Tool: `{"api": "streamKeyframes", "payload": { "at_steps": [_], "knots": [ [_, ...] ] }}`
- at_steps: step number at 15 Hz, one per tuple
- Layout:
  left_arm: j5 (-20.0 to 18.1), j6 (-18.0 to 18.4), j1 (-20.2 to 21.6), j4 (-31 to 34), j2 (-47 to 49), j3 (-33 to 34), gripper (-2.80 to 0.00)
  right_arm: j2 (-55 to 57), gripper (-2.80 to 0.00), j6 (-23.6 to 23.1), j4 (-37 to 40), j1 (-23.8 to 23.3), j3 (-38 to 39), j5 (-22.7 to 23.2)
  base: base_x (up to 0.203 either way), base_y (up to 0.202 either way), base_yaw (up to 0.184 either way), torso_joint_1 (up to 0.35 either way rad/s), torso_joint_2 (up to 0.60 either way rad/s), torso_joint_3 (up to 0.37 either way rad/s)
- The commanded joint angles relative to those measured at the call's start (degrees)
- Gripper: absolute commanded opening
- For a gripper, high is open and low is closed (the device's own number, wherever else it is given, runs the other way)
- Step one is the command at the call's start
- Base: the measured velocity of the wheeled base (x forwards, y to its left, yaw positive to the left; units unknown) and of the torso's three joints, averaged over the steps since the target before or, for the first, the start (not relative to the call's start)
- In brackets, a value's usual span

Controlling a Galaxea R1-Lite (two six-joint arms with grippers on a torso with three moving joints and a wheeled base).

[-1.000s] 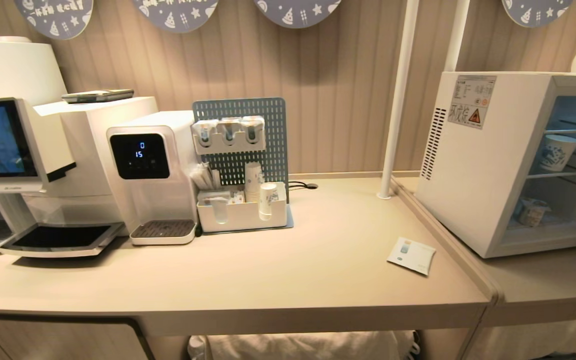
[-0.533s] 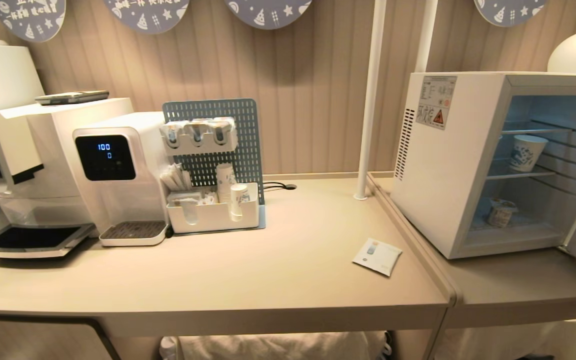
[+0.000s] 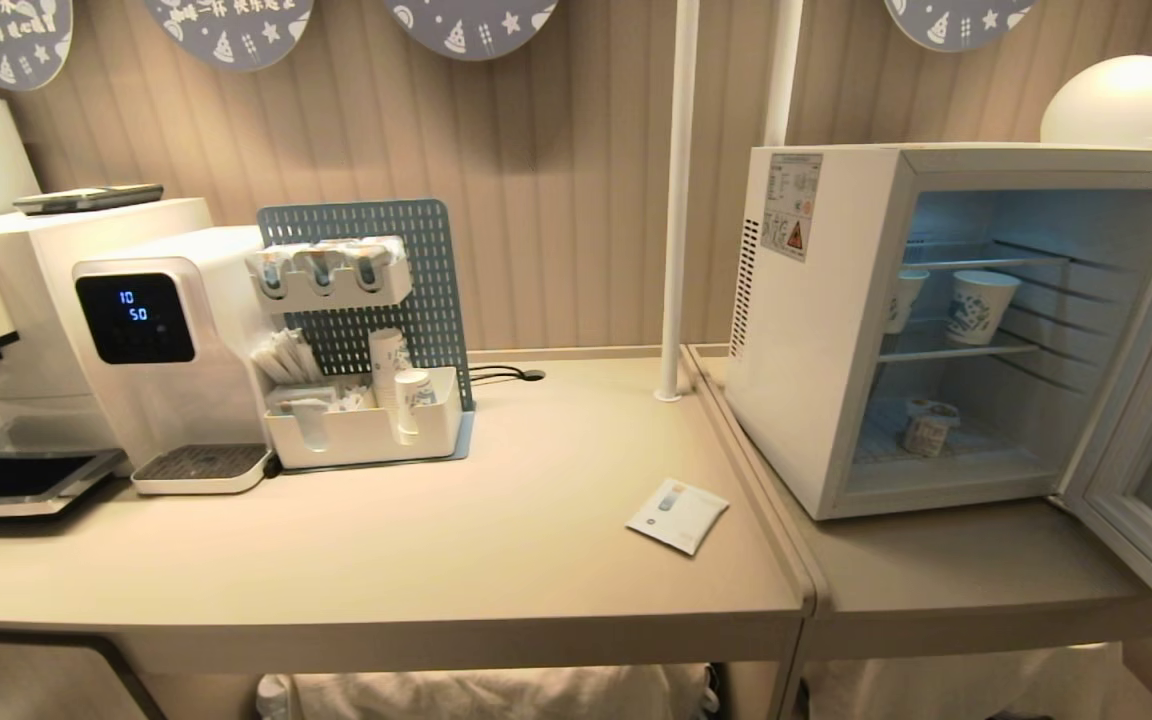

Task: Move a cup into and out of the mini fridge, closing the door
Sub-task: Put the yoghurt in the freezer

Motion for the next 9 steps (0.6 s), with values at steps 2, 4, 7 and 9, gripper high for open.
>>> {"api": "streamKeyframes", "payload": {
  "at_steps": [2, 4, 7, 9],
  "knots": [
    [0.02, -0.02, 0.01, -0.01, 0.02, 0.18, -2.8, -0.01, -2.8, -0.03, 0.06, 0.02, 0.01, 0.02, 0.0, -0.162, 0.003, 0.002, 0.0, 0.001],
    [0.02, -0.02, 0.01, -0.01, 0.02, 0.17, -2.8, -0.01, -2.8, -0.03, 0.07, 0.02, 0.01, 0.02, 0.0, -0.026, 0.0, 0.0, 0.0, 0.005],
    [0.02, -0.02, 0.01, -0.01, 0.02, 0.18, -2.8, -0.01, -2.8, -0.03, 0.07, 0.02, 0.01, 0.02, 0.0, 0.0, 0.0, 0.0, 0.0, 0.0],
    [0.04, -0.02, 0.01, -0.01, 0.02, 0.16, -2.8, -0.01, -2.8, -0.03, 0.07, 0.02, 0.01, 0.02, 0.0, 0.0, 0.0, 0.0, 0.0, 0.0]
  ]
}}
